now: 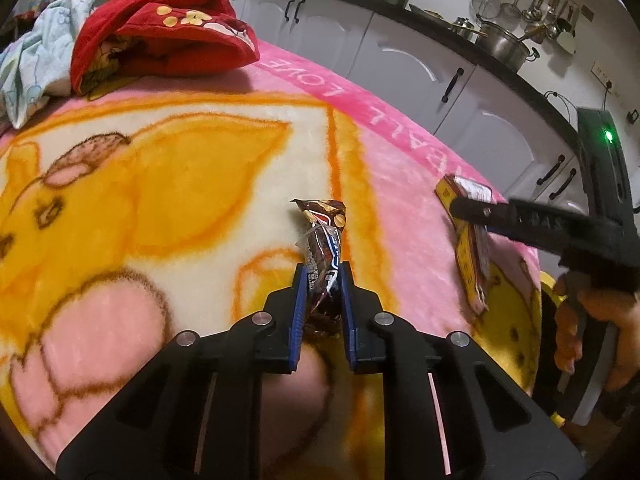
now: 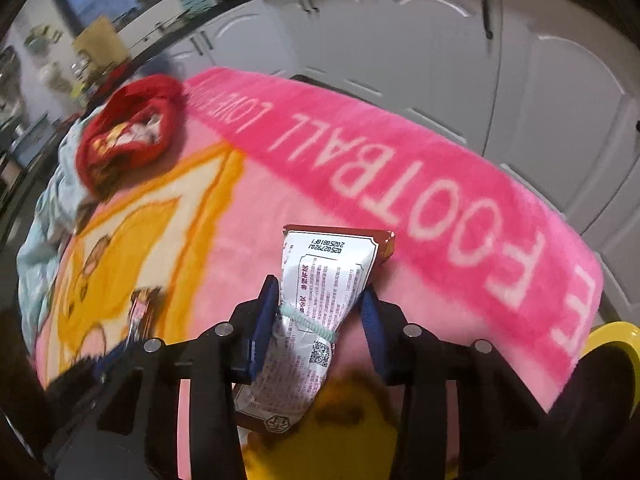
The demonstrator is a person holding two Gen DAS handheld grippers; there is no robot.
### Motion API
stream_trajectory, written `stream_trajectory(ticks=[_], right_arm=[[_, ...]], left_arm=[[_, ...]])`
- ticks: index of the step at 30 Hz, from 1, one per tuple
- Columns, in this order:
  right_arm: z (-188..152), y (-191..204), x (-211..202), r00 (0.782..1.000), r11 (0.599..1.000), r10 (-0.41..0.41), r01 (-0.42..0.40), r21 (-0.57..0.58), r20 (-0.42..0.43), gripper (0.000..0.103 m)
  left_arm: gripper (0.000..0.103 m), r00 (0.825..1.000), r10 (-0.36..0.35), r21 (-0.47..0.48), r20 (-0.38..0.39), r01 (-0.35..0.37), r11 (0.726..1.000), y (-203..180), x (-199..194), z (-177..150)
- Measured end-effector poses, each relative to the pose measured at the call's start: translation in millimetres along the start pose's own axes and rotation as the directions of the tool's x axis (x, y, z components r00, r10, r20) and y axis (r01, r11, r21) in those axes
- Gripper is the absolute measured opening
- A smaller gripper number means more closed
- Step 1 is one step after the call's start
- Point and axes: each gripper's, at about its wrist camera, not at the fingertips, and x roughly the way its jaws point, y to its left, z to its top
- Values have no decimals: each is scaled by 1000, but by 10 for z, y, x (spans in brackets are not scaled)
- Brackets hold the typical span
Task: Collect trash
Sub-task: 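Grasp the white snack packet with the right tool while the left tool grasps the brown chocolate wrapper, then carry the white packet and chocolate wrapper in both tools over the yellow bin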
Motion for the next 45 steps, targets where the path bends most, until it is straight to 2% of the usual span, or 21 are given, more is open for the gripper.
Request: stream_trajectory(ticks=[9,14,25,45], right_arm=[[-362,69,-305,999,991,32,-31,-130,7,35],[-496,13,-546,998,986,47,-42,-159,31,35],[-682,-331,-1089,994,990,67,-55,-132,89,35],[-1025,-1015,-1769,981,999,3,8,-54,196,35]], left_arm=[[10,1000,-28,15,8,28,999,-190,-131,-121],[10,999,-43,43,22,42,998,-386,-210,-162],[10,995,-88,116,50,81,990,-877,-348,-211],[10,984,-166,225,64,148,963,-1579,-399,-273]])
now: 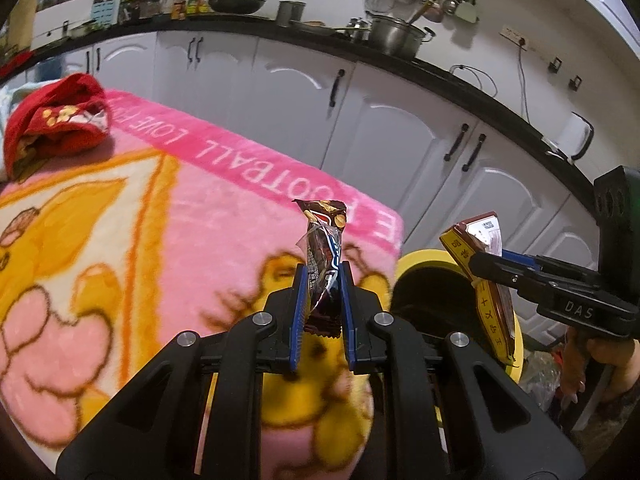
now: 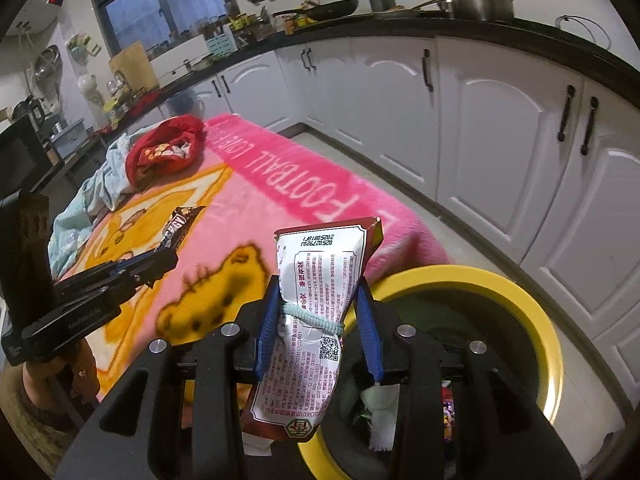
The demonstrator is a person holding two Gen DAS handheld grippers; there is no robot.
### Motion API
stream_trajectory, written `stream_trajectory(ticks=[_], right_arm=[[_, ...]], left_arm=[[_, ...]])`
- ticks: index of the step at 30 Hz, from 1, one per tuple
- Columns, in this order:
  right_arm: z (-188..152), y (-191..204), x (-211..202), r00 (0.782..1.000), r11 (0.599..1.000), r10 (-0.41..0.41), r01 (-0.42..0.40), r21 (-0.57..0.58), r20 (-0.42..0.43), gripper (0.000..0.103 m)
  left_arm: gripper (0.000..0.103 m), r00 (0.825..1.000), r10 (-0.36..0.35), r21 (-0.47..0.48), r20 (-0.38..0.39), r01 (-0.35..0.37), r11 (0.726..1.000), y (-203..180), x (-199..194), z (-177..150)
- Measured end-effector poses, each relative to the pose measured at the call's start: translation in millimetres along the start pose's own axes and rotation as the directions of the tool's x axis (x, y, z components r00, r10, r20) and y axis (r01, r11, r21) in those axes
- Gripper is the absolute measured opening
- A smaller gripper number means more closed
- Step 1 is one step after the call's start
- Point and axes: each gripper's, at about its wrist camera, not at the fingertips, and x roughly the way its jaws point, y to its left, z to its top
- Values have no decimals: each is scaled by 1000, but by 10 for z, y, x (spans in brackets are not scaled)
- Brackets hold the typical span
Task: Collect trash
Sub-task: 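Carry the white packet and chocolate wrapper in both tools over the yellow bin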
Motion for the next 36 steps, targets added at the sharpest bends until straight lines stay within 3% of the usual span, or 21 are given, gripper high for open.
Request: stream_trajectory(ticks=[21,36], right_arm=[[-377,-562,-318,996,993,-83,81,90,22,35],[-604,-885,-278,992,982,-123,123,147,-8,35]], left_arm=[[10,995,-85,146,-51,92,985,-793,325,-61],[10,985,-119,201,-123,142,969,-1100,595,-244]])
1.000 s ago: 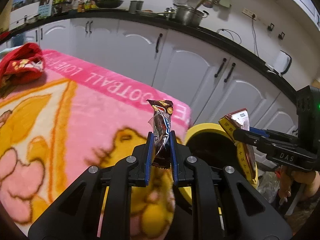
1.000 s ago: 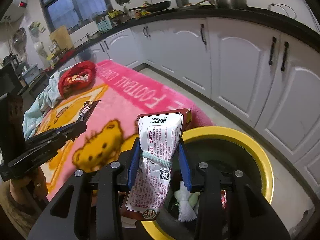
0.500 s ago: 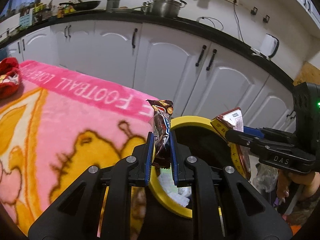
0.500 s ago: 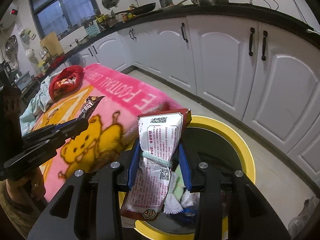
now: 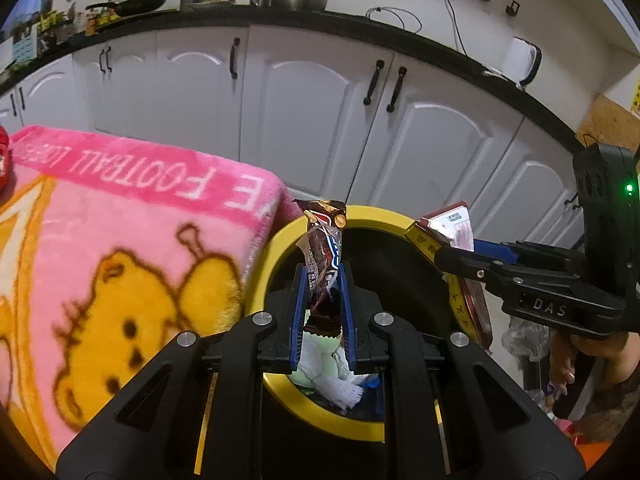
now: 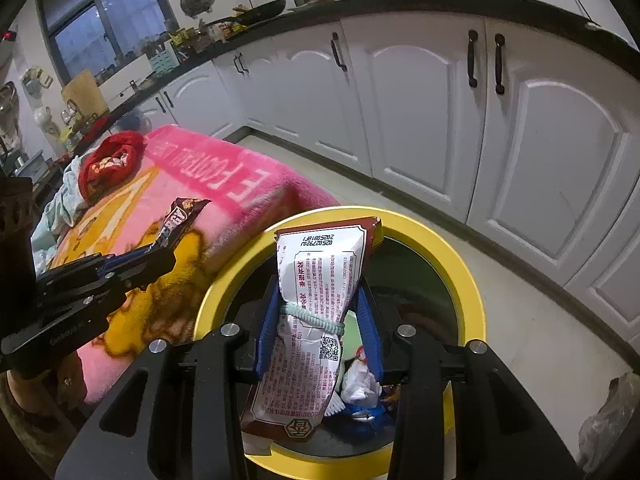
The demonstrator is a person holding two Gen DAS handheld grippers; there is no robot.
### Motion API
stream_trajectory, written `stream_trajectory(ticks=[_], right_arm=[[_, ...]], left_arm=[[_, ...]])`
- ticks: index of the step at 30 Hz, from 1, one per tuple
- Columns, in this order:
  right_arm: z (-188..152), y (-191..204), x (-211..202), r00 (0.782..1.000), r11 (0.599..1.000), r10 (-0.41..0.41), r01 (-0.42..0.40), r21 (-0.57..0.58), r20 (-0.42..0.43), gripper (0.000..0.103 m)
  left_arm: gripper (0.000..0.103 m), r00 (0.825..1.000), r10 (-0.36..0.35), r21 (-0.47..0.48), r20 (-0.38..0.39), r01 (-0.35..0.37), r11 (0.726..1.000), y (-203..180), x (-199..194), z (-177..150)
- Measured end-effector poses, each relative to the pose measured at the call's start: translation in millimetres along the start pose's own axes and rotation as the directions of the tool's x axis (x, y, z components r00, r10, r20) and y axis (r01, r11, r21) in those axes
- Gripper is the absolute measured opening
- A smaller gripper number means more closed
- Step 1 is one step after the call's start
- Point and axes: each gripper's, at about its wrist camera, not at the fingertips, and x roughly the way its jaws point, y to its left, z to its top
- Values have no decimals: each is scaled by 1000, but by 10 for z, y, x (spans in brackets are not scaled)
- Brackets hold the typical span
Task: Collect trash
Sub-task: 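Carry the white packet and chocolate wrapper in both tools over the yellow bin, then open both tools to drop the packet and wrapper into the bin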
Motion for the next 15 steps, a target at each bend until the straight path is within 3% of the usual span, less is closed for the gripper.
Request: stream_trajectory(ticks=[15], right_arm=[[-101,-171,209,998,999,-1,4,46,-62,36]], left_arm=[[11,998,-28,0,-65,29,1000,-61,240,-118]])
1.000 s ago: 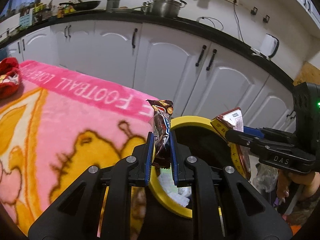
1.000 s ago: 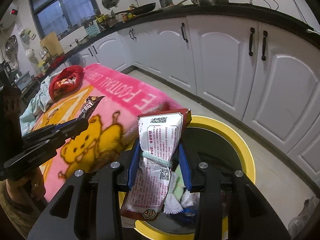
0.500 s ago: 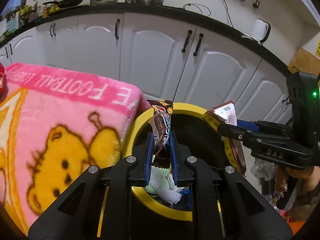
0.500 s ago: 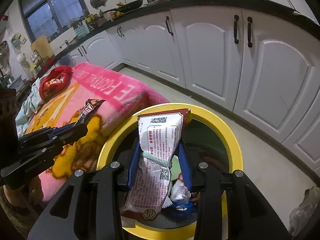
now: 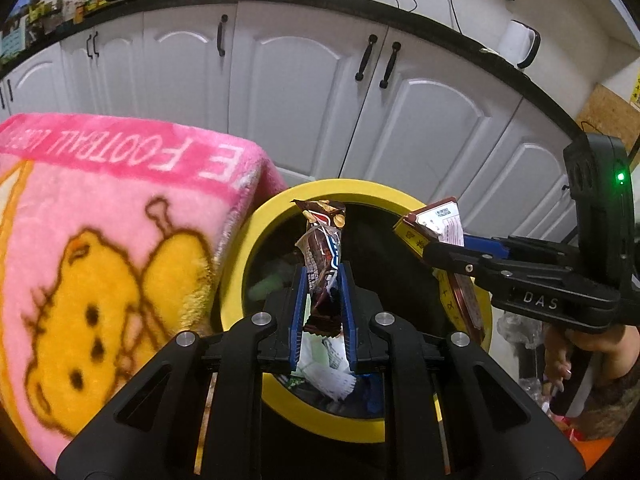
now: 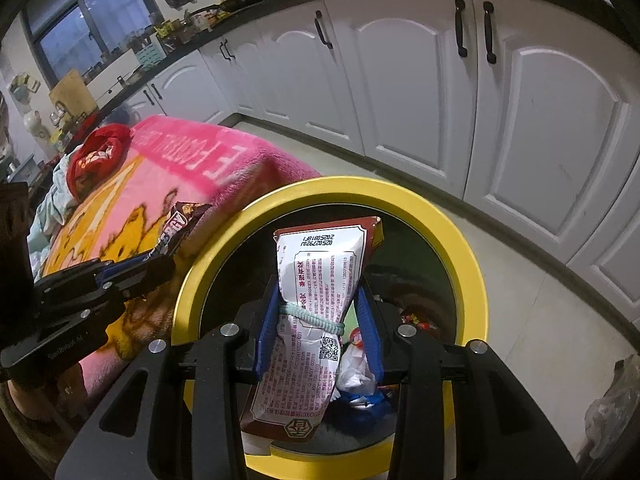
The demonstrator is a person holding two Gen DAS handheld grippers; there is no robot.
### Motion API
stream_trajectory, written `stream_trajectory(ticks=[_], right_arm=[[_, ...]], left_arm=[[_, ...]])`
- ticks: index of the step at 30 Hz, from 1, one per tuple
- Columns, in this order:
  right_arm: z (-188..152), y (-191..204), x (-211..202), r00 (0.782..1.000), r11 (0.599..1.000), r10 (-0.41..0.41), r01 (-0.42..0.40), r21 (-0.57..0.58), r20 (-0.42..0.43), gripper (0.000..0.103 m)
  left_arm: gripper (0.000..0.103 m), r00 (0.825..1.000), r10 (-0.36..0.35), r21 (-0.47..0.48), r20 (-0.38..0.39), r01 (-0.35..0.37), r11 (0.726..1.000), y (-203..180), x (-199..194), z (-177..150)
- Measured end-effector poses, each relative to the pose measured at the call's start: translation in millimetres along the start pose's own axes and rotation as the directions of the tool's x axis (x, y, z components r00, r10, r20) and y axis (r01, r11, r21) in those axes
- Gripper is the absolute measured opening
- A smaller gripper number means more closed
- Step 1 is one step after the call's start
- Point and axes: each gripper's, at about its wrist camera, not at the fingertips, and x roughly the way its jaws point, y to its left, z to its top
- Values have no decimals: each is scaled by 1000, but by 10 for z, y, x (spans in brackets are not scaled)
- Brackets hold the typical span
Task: Collect trash
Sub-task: 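Open both tools to drop the packet and wrapper into the bin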
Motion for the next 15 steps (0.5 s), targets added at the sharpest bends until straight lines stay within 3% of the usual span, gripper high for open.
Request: stream_trajectory(ticks=[4,8,15], right_arm=[[1,-47,21,1000,1000,-2,2,26,-6,38],[-1,-81,11,1000,999,-12,12,31,0,45],[-1,-60,-70,999,999,-35,34,35,15,48]], left_arm=[[13,1000,3,-7,-11,-3,1000,11,33,-4],[31,1000,8,-15,-23,-8,1000,44,51,-23],[47,999,30,-30,-25,-31,999,132,-13,-36]])
